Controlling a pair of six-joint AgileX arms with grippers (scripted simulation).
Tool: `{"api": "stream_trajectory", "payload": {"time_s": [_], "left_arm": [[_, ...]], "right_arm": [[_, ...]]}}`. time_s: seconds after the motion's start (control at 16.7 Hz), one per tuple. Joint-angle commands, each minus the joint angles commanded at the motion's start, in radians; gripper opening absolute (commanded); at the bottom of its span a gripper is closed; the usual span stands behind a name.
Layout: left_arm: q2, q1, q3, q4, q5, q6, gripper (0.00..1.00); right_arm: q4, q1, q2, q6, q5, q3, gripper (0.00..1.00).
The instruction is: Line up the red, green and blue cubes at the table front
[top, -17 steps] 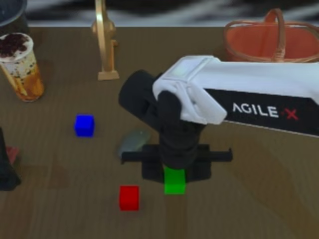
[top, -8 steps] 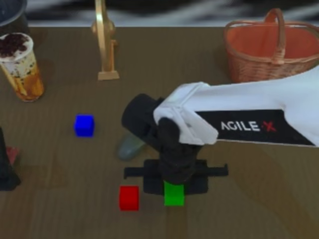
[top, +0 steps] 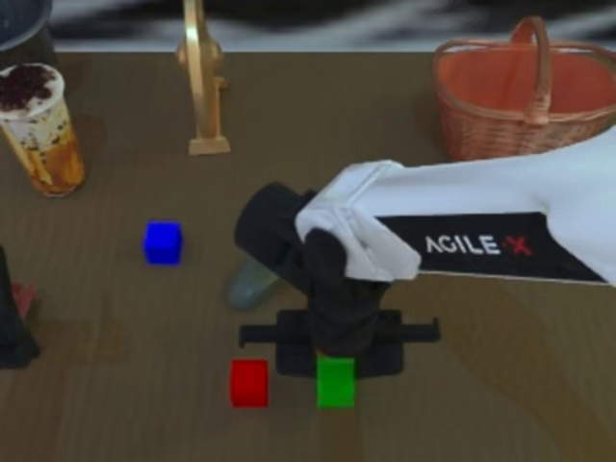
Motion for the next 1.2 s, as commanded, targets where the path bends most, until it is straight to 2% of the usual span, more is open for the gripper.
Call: {"api": "stream_trajectory", "payload": {"time_s": [0.3, 0.36, 0.9, 1.2], "left_arm": [[0.000, 0.000, 0.000, 0.000, 0.000, 0.000, 1.00], [0.000, 0.000, 0.000, 0.000, 0.000, 0.000, 1.00], [0.000, 0.000, 0.000, 0.000, 0.000, 0.000, 1.00], [0.000, 0.000, 0.000, 0.000, 0.000, 0.000, 1.00]], "right_arm": [[0.000, 0.000, 0.000, 0.000, 0.000, 0.000, 0.98], [0.000, 0.000, 0.000, 0.000, 0.000, 0.000, 1.00], [-0.004, -0.002, -0.002, 0.000, -0.001, 0.003, 1.00], [-0.159, 0.008, -0.059, 0.002, -0.005, 0.091, 1.00]]}}
